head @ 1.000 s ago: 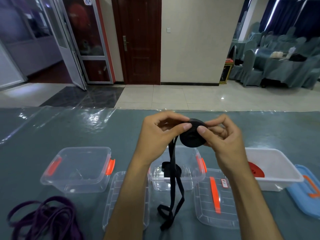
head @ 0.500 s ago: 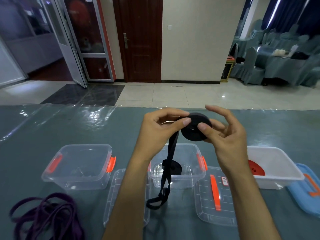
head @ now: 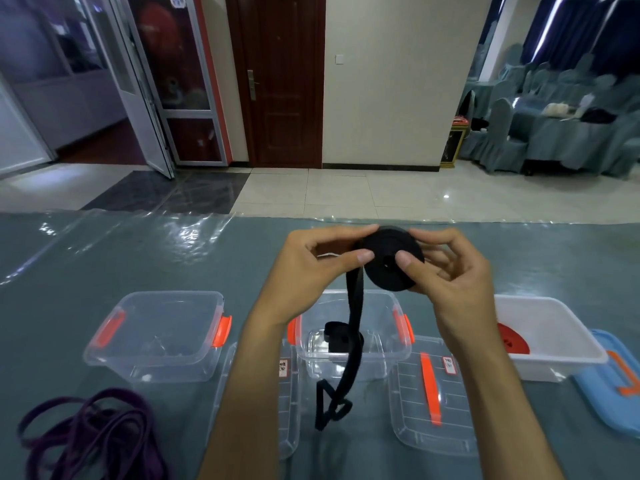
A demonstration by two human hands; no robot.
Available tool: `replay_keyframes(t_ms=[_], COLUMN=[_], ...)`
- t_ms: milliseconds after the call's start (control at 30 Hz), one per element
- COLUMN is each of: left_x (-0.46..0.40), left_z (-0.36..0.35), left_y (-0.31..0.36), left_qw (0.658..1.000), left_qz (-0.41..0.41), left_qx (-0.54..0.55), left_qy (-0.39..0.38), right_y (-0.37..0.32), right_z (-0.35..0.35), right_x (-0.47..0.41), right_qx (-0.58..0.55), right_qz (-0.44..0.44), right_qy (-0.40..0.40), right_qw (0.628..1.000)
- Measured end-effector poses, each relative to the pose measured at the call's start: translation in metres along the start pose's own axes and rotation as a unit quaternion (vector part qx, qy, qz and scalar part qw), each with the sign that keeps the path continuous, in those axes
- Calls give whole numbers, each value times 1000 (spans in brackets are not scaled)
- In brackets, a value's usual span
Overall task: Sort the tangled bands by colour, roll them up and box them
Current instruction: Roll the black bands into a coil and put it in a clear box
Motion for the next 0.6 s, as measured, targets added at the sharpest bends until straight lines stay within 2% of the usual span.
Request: replay_keyframes(t_ms=[67, 133, 267, 333, 533, 600], left_x=[3, 3, -2, -2, 1, 3], left_z=[6, 7, -5, -4, 4, 5], left_y=[5, 9, 1, -8, -4, -5], left_qw=[999, 997, 999, 997, 994, 993], left_qz=[-24, -35, 24, 59, 14, 13], left_qx=[-15, -16, -32, -48, -105, -118], left_qy=[43, 67, -7, -25, -8, -1], right_y=[11, 9, -11, -11, 7, 2], right_z=[-6, -9, -8, -7, -15, -18], right_x=[0, 0, 1, 3, 4, 3], right_qx=[-8, -7, 14, 21, 56, 64], right_qz=[-50, -52, 34, 47, -9, 2], right_qy=[-38, -55, -26, -4, -39, -64], right_qw=[998, 997, 999, 999, 998, 996])
Point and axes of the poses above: each hand's wrist, its own x-axis away from the middle knuckle, its own z-axis out of the back of the hand, y = z × x, the point moved 10 cm from there along -x, towards the middle knuckle, and after that the axes turned 1 degree about z, right-handed, at the moved point
